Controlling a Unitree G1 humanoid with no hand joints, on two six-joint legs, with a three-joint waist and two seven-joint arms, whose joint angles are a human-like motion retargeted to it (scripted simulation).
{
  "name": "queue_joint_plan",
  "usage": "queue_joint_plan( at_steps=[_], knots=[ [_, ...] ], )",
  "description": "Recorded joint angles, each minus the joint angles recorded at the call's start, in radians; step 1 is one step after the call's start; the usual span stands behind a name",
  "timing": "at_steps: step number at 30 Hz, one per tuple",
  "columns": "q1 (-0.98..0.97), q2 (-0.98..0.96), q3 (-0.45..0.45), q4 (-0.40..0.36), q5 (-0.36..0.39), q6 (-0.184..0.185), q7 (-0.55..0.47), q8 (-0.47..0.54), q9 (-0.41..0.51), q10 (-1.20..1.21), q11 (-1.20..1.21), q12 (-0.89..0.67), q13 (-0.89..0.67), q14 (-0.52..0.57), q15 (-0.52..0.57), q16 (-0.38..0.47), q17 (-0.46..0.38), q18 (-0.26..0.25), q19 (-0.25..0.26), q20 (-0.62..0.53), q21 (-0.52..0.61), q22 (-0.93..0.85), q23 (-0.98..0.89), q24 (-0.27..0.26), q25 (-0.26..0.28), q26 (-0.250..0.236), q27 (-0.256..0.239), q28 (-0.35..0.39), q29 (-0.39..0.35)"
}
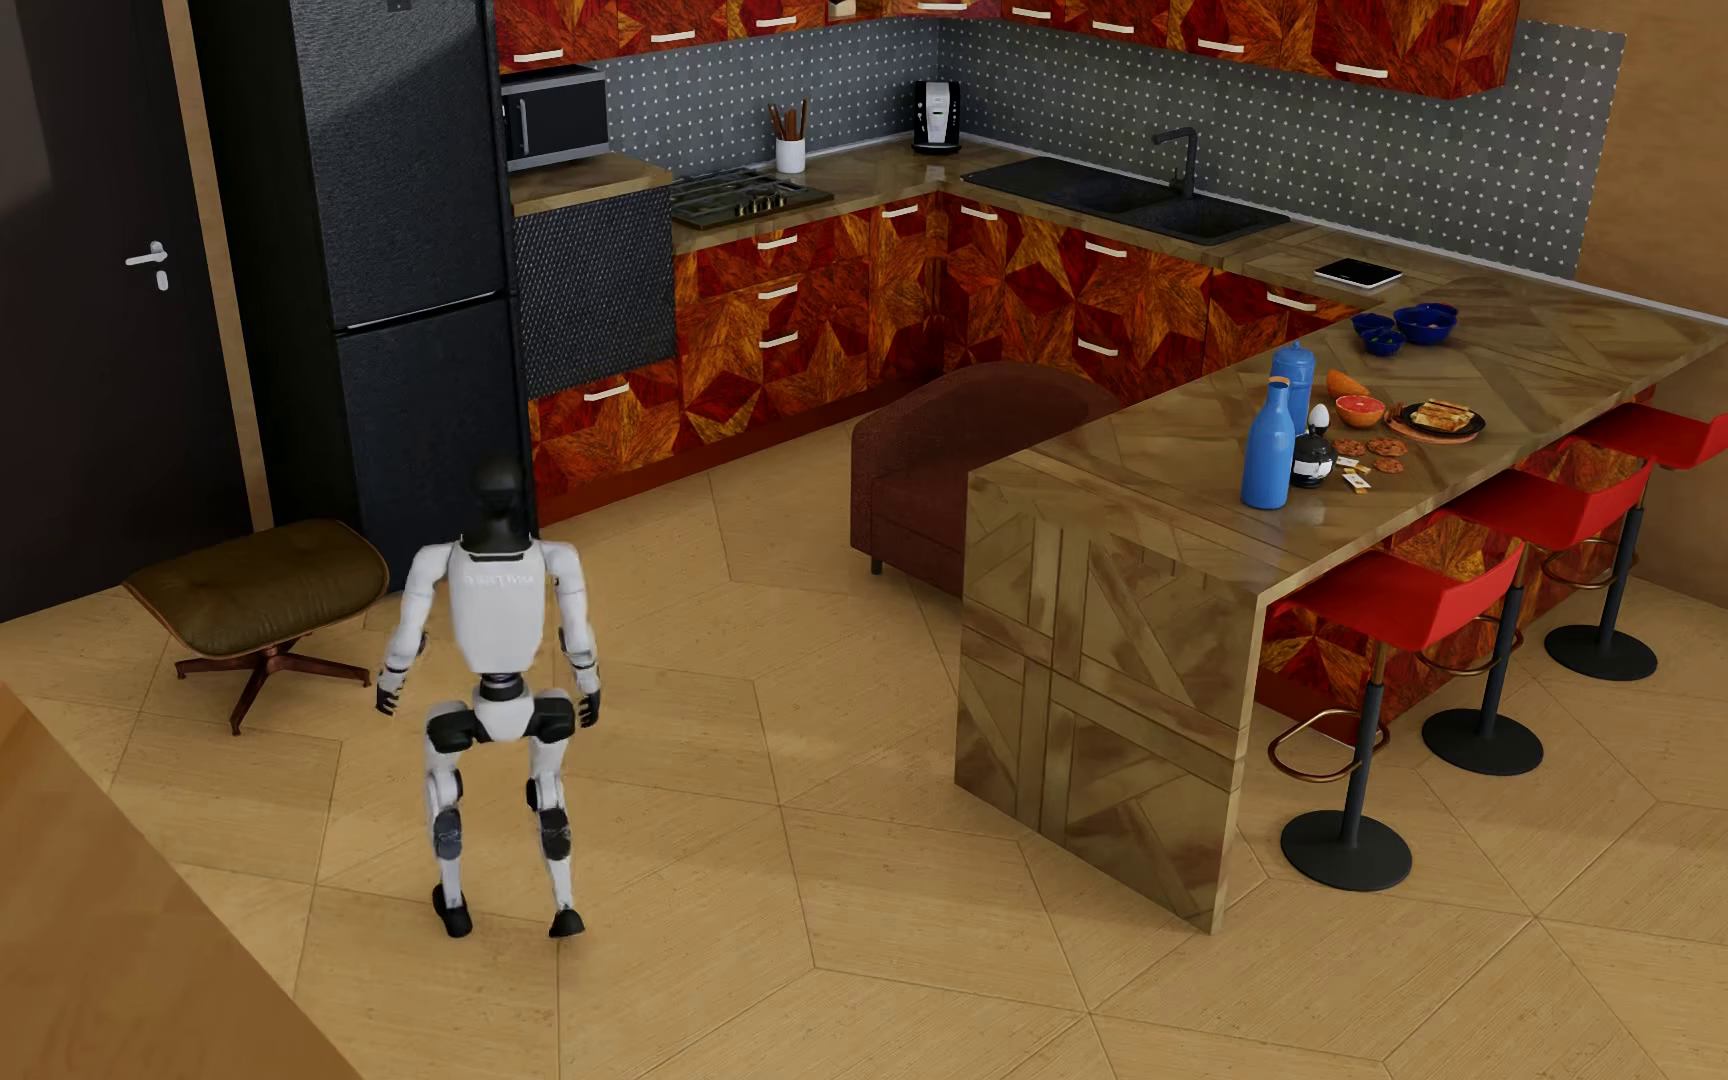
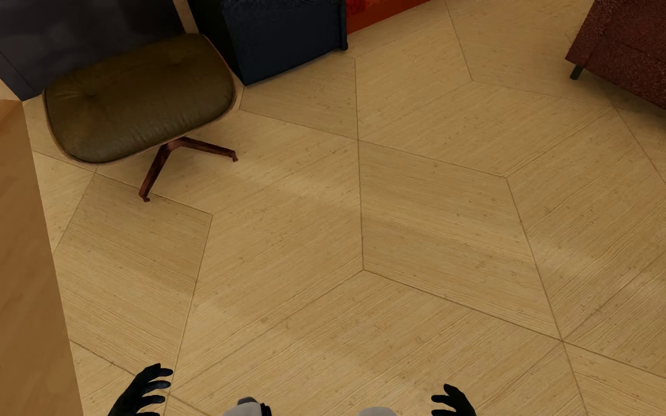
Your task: Walk to the armchair
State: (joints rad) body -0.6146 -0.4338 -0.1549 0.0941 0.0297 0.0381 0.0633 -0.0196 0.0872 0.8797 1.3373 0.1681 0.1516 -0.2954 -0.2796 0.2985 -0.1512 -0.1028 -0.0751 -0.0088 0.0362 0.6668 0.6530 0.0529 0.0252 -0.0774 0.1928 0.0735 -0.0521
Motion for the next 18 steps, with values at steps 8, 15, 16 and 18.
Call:
queue_joint_plan(
  at_steps=[8, 15, 16, 18],
  knots=[
    [-0.02, 0.123, 0.035, -0.018, 0.033, -0.021, -0.081, 0.027, -0.05, 0.091, -0.43, 0.033, 0.109, -0.097, -0.316, -0.118, 0.012, -0.083, 0.045, -0.034, 0.027, -0.043, -0.052, 0.034, 0.04, -0.09, -0.07, -0.023, 0.0],
    [0.348, -0.129, -0.161, 0.034, -0.061, -0.12, 0.106, -0.067, -0.08, -0.013, -0.287, -0.188, 0.159, -0.242, -0.231, -0.135, -0.022, 0.015, 0.061, -0.093, 0.001, -0.14, -0.066, -0.108, 0.076, 0.127, -0.083, 0.09, 0.097],
    [0.263, -0.099, -0.118, 0.015, -0.066, -0.124, 0.042, -0.051, -0.077, 0.209, -0.385, -0.224, 0.167, -0.123, -0.171, -0.184, -0.051, -0.006, 0.009, -0.106, 0.052, -0.107, 0.038, -0.113, 0.061, 0.048, -0.085, 0.086, 0.05],
    [0.056, -0.03, 0.002, -0.051, -0.018, -0.049, -0.087, -0.021, -0.065, 0.406, -0.402, -0.11, 0.153, -0.006, -0.227, -0.153, -0.047, -0.037, 0.014, -0.157, 0.04, -0.059, 0.115, -0.069, 0.061, -0.067, -0.069, 0.031, -0.026]
  ],
)
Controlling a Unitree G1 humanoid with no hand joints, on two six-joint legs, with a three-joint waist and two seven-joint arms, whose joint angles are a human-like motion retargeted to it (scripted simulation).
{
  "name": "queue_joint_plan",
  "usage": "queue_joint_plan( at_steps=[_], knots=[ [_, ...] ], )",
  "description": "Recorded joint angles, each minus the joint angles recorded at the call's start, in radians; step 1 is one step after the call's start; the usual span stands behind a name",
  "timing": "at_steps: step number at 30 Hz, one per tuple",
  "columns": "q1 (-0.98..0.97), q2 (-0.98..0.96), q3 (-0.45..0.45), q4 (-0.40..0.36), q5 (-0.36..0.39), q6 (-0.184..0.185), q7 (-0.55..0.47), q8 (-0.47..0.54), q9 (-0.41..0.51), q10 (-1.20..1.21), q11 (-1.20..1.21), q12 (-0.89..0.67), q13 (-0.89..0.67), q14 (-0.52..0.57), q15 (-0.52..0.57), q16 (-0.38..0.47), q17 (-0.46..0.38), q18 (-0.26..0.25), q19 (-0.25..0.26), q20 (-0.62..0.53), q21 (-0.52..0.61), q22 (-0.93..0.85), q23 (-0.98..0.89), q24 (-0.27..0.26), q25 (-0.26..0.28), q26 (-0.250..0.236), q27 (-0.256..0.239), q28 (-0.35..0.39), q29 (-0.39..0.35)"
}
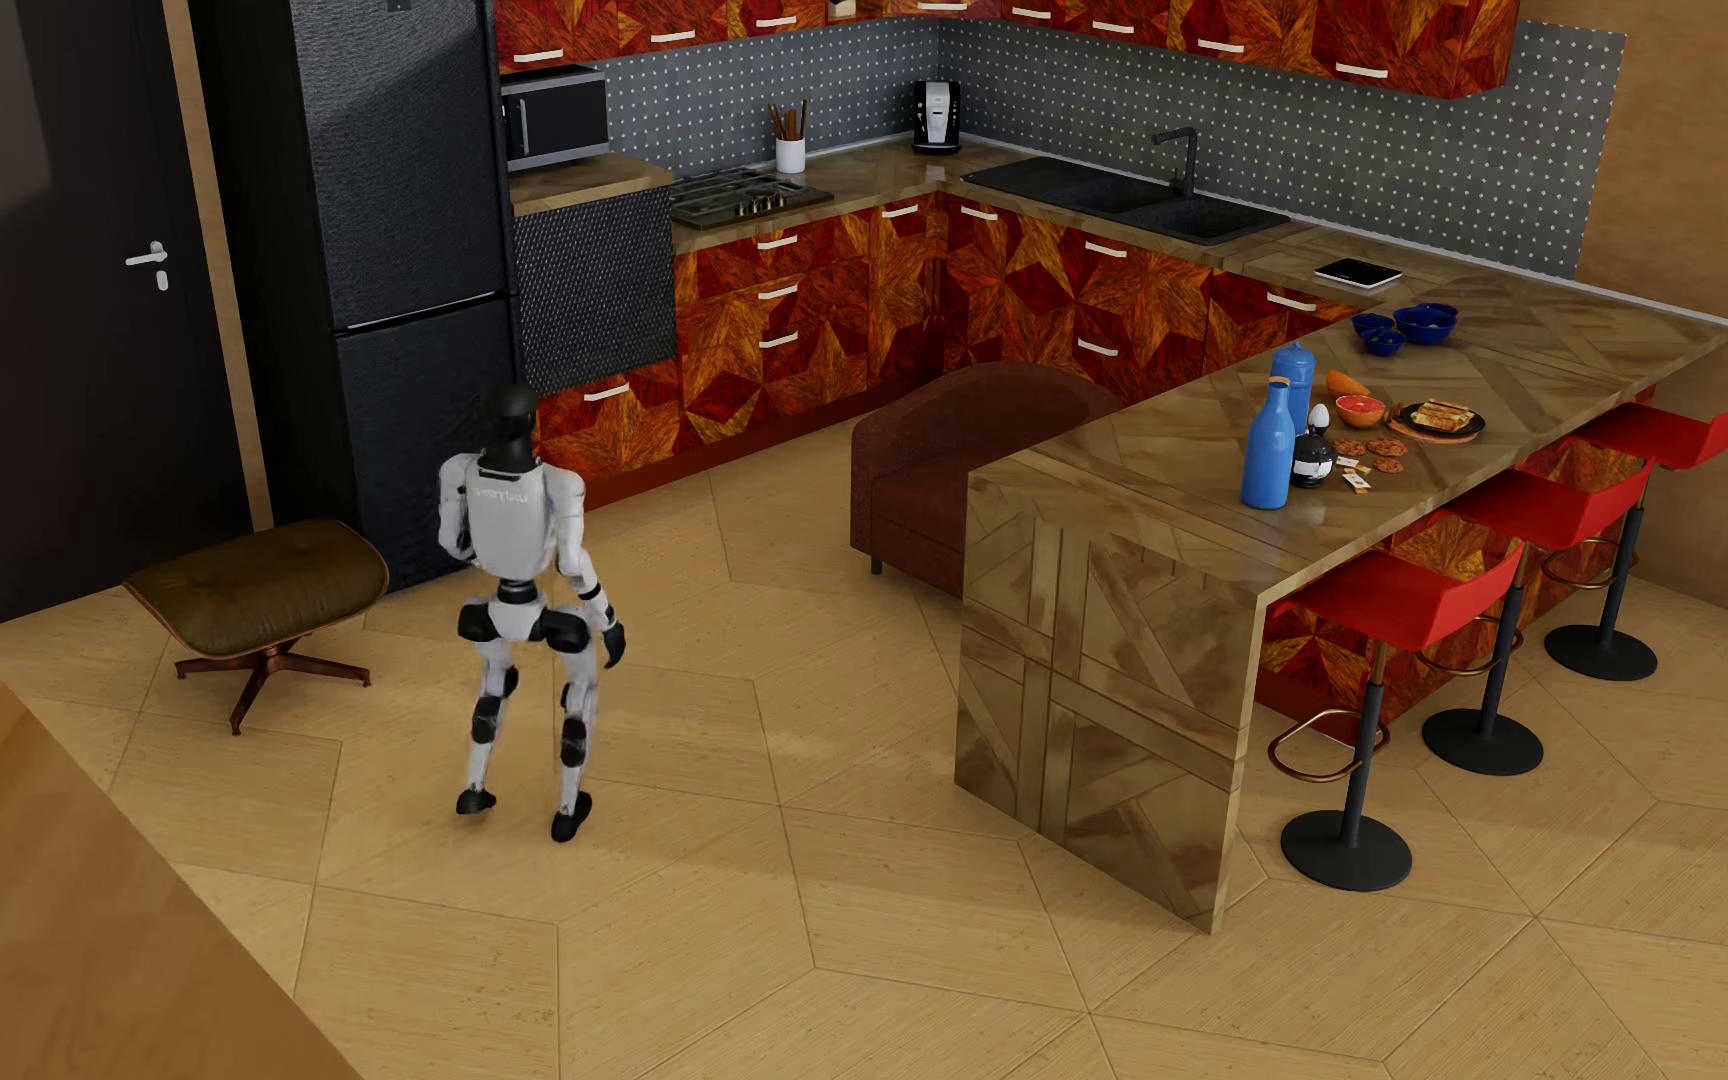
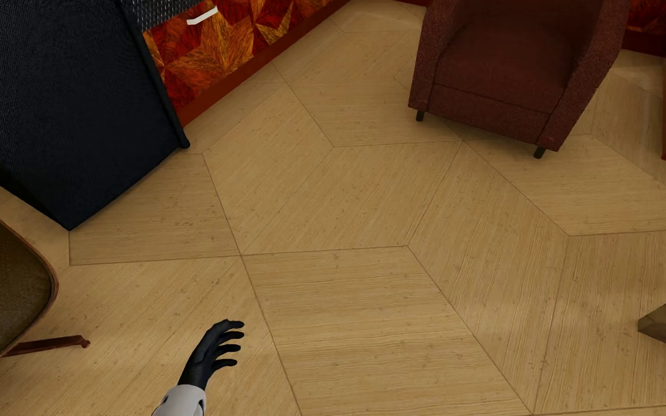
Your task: Walk to the armchair
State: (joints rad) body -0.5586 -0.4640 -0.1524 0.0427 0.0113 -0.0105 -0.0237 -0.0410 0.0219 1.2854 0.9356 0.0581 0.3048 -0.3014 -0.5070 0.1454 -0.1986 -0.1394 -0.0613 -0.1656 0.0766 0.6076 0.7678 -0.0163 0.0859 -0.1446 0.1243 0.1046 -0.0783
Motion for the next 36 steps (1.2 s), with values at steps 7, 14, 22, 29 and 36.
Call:
queue_joint_plan(
  at_steps=[7, 14, 22, 29, 36],
  knots=[
    [-0.078, 0.065, -0.004, 0.117, -0.005, 0.043, 0.095, 0.035, 0.052, -0.447, 0.329, 0.122, -0.19, 0.081, 0.161, 0.127, 0.061, -0.008, -0.06, 0.151, -0.003, 0.07, -0.132, 0.049, -0.108, 0.086, -0.035, 0.01, 0.109],
    [0.0, 0.114, -0.031, 0.12, 0.001, -0.059, -0.015, 0.009, -0.001, -0.117, -0.024, 0.046, -0.011, -0.014, -0.096, -0.028, 0.005, -0.022, 0.039, 0.05, 0.024, -0.012, -0.064, 0.086, -0.009, 0.016, 0.029, 0.026, -0.019],
    [0.081, 0.054, -0.069, 0.112, -0.028, -0.042, 0.048, -0.044, 0.027, -0.014, 0.019, -0.076, -0.031, 0.096, -0.095, -0.032, -0.008, -0.065, -0.01, 0.063, 0.054, -0.015, -0.065, -0.01, -0.031, 0.183, -0.03, 0.049, 0.128],
    [-0.067, -0.106, -0.022, -0.031, 0.024, -0.009, 0.016, 0.062, 0.067, -0.393, 0.431, 0.004, -0.038, -0.001, 0.227, 0.098, 0.048, 0.129, 0.037, 0.188, -0.041, 0.028, -0.158, 0.064, -0.118, 0.059, 0.078, 0.049, 0.026],
    [0.058, -0.023, 0.139, -0.019, -0.036, 0.034, -0.017, 0.059, 0.113, -0.424, -0.074, 0.083, -0.199, -0.09, 0.129, 0.045, 0.037, 0.201, 0.102, 0.124, 0.006, 0.038, -0.148, 0.09, -0.201, 0.108, -0.109, -0.145, 0.161]
  ],
)
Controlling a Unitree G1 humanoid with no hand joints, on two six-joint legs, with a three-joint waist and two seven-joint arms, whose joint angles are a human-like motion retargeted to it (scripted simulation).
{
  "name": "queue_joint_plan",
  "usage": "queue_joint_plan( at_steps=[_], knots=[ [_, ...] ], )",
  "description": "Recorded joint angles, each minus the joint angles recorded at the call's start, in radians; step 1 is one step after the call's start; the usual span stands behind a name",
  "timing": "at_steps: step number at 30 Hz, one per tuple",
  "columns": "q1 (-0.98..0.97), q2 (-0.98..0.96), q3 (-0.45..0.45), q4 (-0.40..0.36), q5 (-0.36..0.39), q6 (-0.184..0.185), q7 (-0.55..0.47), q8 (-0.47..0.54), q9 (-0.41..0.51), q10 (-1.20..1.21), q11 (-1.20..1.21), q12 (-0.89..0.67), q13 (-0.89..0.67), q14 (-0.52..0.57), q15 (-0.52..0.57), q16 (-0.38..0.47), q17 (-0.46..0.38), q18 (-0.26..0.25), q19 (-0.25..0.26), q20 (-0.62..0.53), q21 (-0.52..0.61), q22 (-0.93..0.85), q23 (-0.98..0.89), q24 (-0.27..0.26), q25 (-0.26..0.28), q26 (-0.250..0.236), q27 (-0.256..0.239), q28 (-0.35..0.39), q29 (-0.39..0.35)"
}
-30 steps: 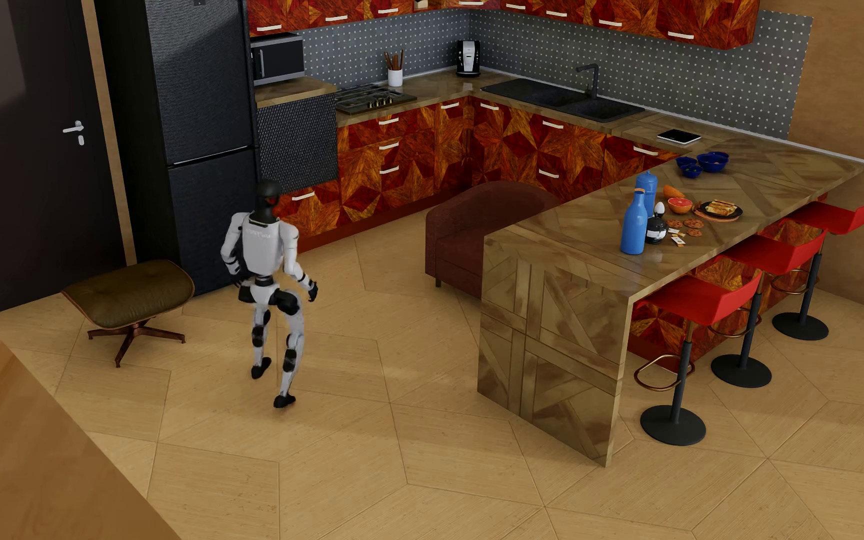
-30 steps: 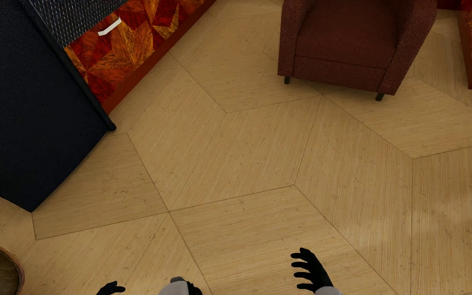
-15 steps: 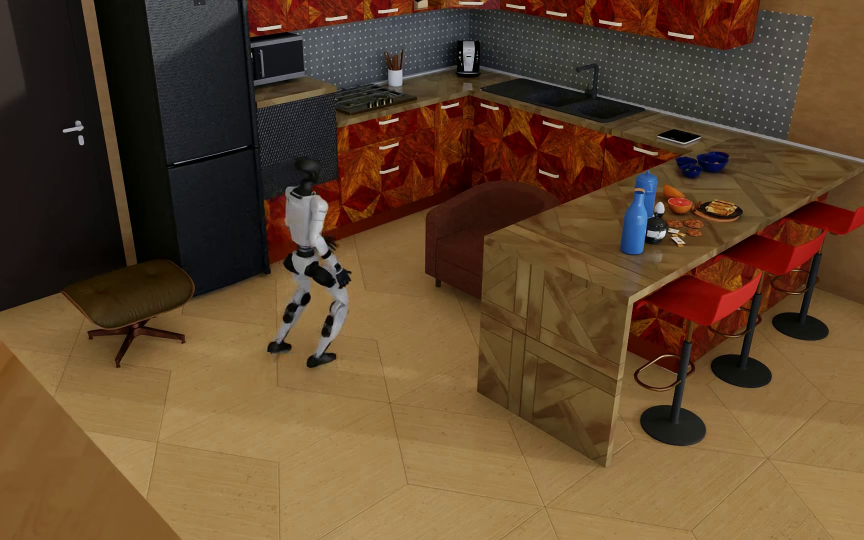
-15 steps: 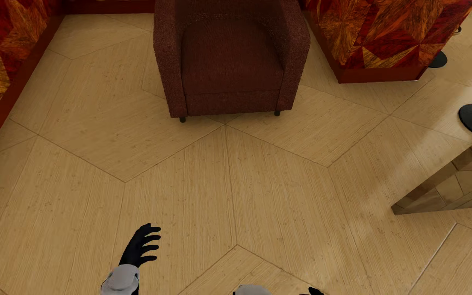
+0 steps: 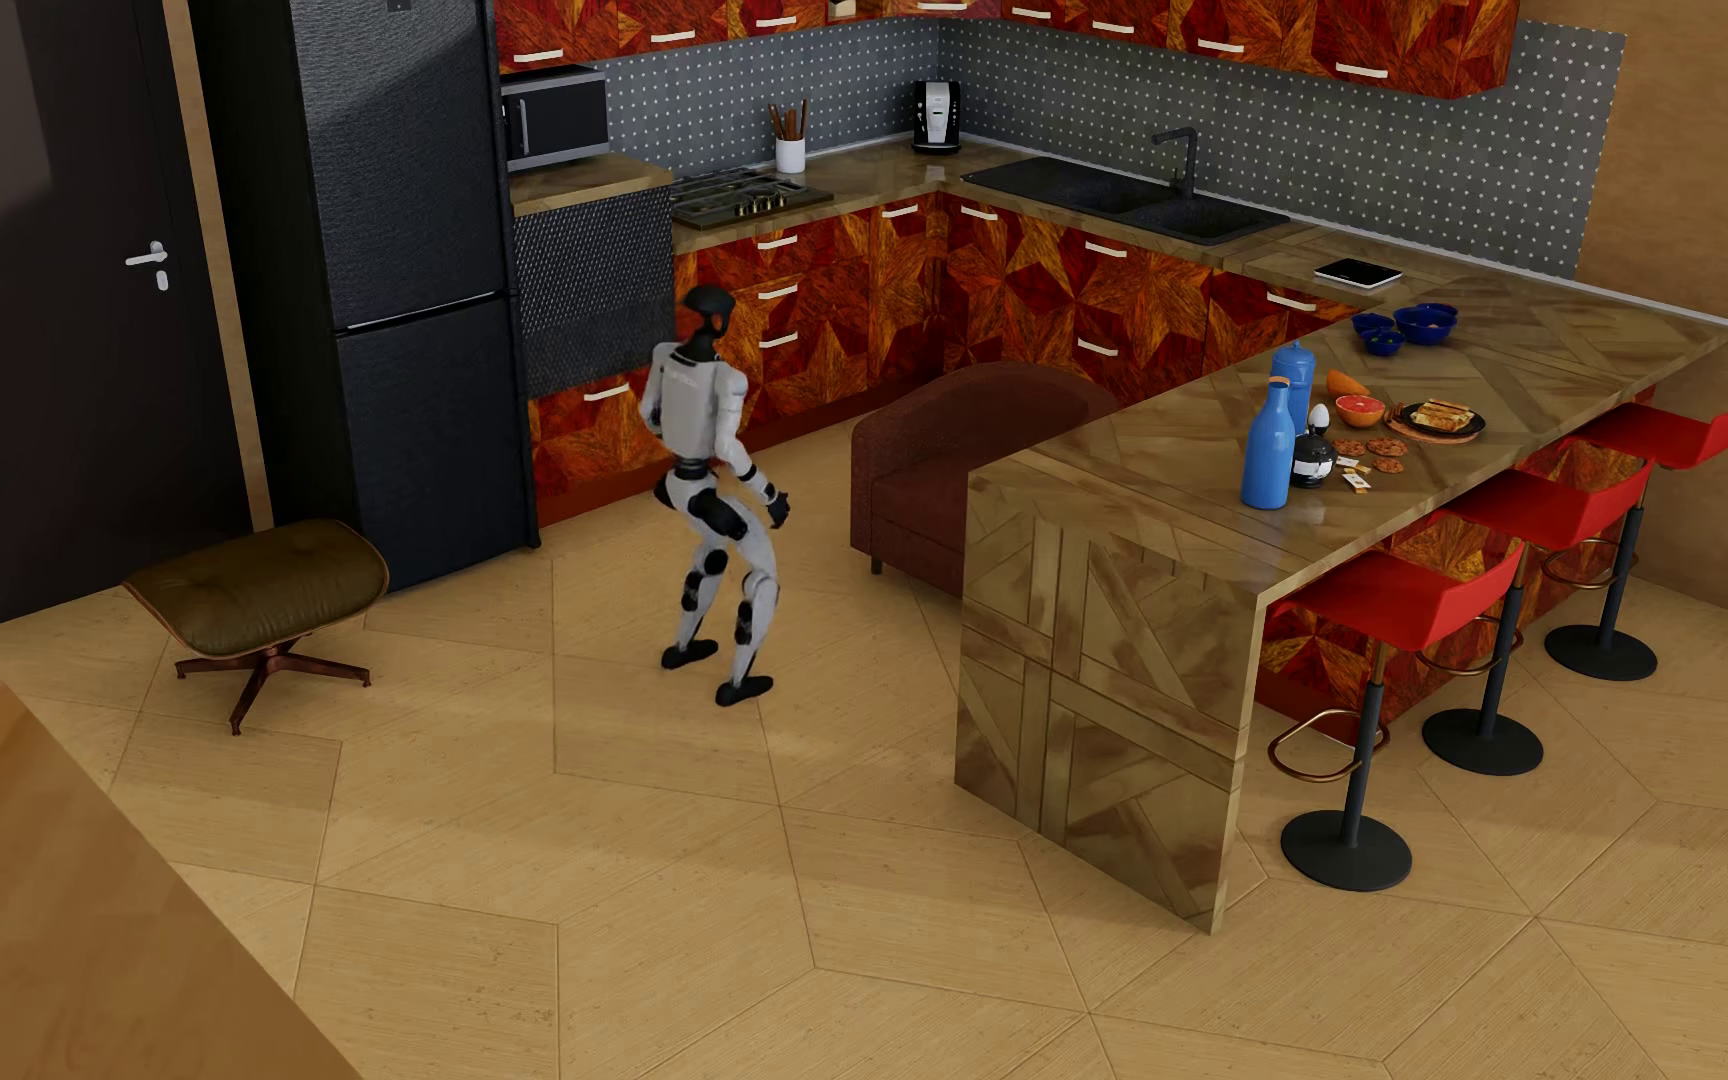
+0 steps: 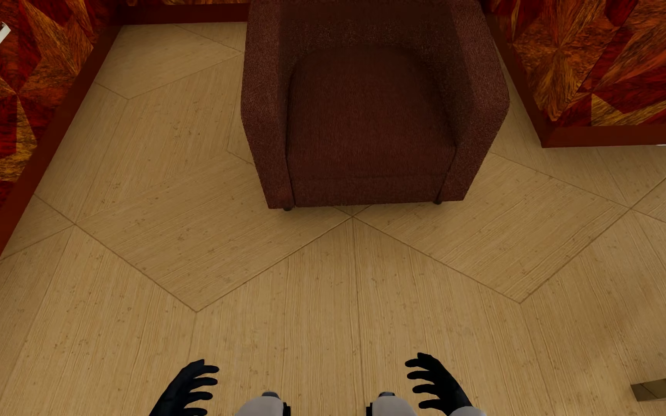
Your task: Walk to the armchair
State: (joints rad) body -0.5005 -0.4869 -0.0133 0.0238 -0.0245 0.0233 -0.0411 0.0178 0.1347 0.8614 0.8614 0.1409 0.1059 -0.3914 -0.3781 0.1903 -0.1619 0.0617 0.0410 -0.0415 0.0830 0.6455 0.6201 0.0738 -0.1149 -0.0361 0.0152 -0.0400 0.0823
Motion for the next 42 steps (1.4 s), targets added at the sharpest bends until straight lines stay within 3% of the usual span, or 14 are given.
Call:
queue_joint_plan(
  at_steps=[2, 3, 4, 5, 8, 9, 13, 16, 19, 22, 28, 33, 37, 42],
  knots=[
    [0.061, -0.005, -0.001, 0.003, -0.006, 0.015, 0.005, -0.003, -0.01, -0.088, 0.019, 0.042, -0.012, 0.025, 0.071, 0.033, 0.017, -0.148, -0.099, 0.045, 0.002, -0.029, -0.021, -0.016, 0.115, 0.048, -0.095, -0.011, -0.041],
    [0.079, 0.005, -0.012, -0.005, -0.017, 0.01, 0.014, -0.007, -0.024, -0.106, -0.012, 0.05, 0.01, 0.04, 0.063, 0.01, 0.013, -0.151, -0.209, 0.045, -0.023, -0.04, -0.02, -0.032, 0.152, 0.063, -0.116, 0.012, -0.043],
    [0.069, 0.032, -0.022, -0.015, -0.024, 0.001, 0.019, 0.007, -0.039, -0.07, -0.072, 0.019, 0.031, 0.059, 0.024, -0.026, 0.0, -0.106, -0.199, 0.017, -0.02, -0.043, -0.007, -0.049, 0.162, 0.088, -0.106, 0.044, -0.043],
    [0.059, 0.055, -0.037, -0.013, -0.029, -0.003, 0.023, 0.019, -0.055, -0.041, -0.113, -0.009, 0.036, 0.055, 0.031, -0.039, -0.013, -0.067, 0.006, -0.019, -0.015, -0.063, 0.015, -0.064, 0.159, 0.111, -0.073, 0.073, -0.041],
    [0.106, 0.074, -0.067, 0.022, 0.006, -0.011, -0.001, 0.009, -0.089, -0.099, -0.137, -0.029, 0.083, -0.008, 0.036, -0.019, 0.012, -0.121, 0.004, 0.01, -0.007, -0.044, 0.017, -0.094, 0.154, 0.083, 0.047, 0.104, -0.068],
    [0.121, 0.083, -0.078, 0.015, 0.0, -0.027, 0.002, 0.011, -0.084, -0.121, -0.146, -0.02, 0.08, 0.005, 0.041, -0.005, 0.011, -0.102, 0.004, 0.002, -0.021, -0.044, 0.021, -0.103, 0.143, 0.083, 0.07, 0.101, -0.073],
    [0.138, 0.114, -0.054, 0.013, -0.003, -0.046, -0.011, -0.003, -0.077, -0.168, -0.207, 0.006, 0.064, 0.043, 0.081, -0.012, 0.002, -0.104, 0.005, 0.021, -0.042, -0.043, 0.028, -0.115, 0.131, 0.096, 0.07, 0.065, -0.08],
    [0.139, 0.111, -0.065, 0.009, -0.007, -0.047, -0.001, 0.006, -0.1, -0.164, -0.203, 0.007, 0.085, 0.042, 0.082, -0.002, 0.018, -0.099, 0.011, 0.008, -0.043, -0.051, 0.026, -0.068, 0.128, 0.073, 0.053, 0.015, -0.059],
    [0.145, 0.109, -0.082, 0.01, -0.007, -0.047, 0.008, 0.013, -0.114, -0.157, -0.188, -0.007, 0.1, 0.036, 0.075, 0.009, 0.028, -0.098, 0.011, 0.009, -0.025, -0.055, 0.027, -0.036, 0.119, 0.029, 0.094, -0.018, -0.036],
    [0.147, 0.113, -0.073, 0.006, -0.013, -0.039, 0.001, 0.004, -0.107, -0.171, -0.199, -0.008, 0.097, 0.049, 0.085, -0.024, 0.0, -0.1, 0.01, -0.004, -0.029, -0.054, 0.046, -0.065, 0.128, 0.06, 0.123, -0.014, -0.025],
    [0.136, 0.102, -0.04, 0.001, -0.019, -0.015, -0.001, 0.002, -0.095, -0.176, -0.2, 0.011, 0.075, 0.064, 0.096, 0.009, 0.008, -0.1, 0.011, 0.016, -0.016, -0.055, 0.018, -0.059, 0.118, 0.087, 0.082, -0.011, -0.063],
    [0.144, 0.103, -0.058, 0.011, -0.009, -0.026, 0.005, 0.006, -0.108, -0.191, -0.208, -0.013, 0.102, 0.068, 0.1, -0.027, -0.013, -0.107, 0.003, -0.009, -0.034, -0.055, 0.041, -0.066, 0.123, 0.07, 0.104, -0.005, -0.024],
    [0.147, 0.112, -0.06, 0.014, -0.007, -0.031, -0.007, -0.007, -0.098, -0.19, -0.212, 0.005, 0.097, 0.067, 0.099, 0.01, 0.02, -0.112, -0.001, 0.009, -0.029, -0.042, 0.023, -0.056, 0.092, 0.049, 0.065, 0.005, -0.086],
    [0.144, 0.107, -0.053, 0.003, -0.019, -0.034, -0.015, -0.015, -0.112, -0.191, -0.197, 0.006, 0.108, 0.066, 0.084, -0.019, 0.022, -0.112, -0.001, -0.007, -0.023, -0.045, 0.016, -0.063, 0.127, 0.055, 0.055, 0.03, -0.083]
  ],
)
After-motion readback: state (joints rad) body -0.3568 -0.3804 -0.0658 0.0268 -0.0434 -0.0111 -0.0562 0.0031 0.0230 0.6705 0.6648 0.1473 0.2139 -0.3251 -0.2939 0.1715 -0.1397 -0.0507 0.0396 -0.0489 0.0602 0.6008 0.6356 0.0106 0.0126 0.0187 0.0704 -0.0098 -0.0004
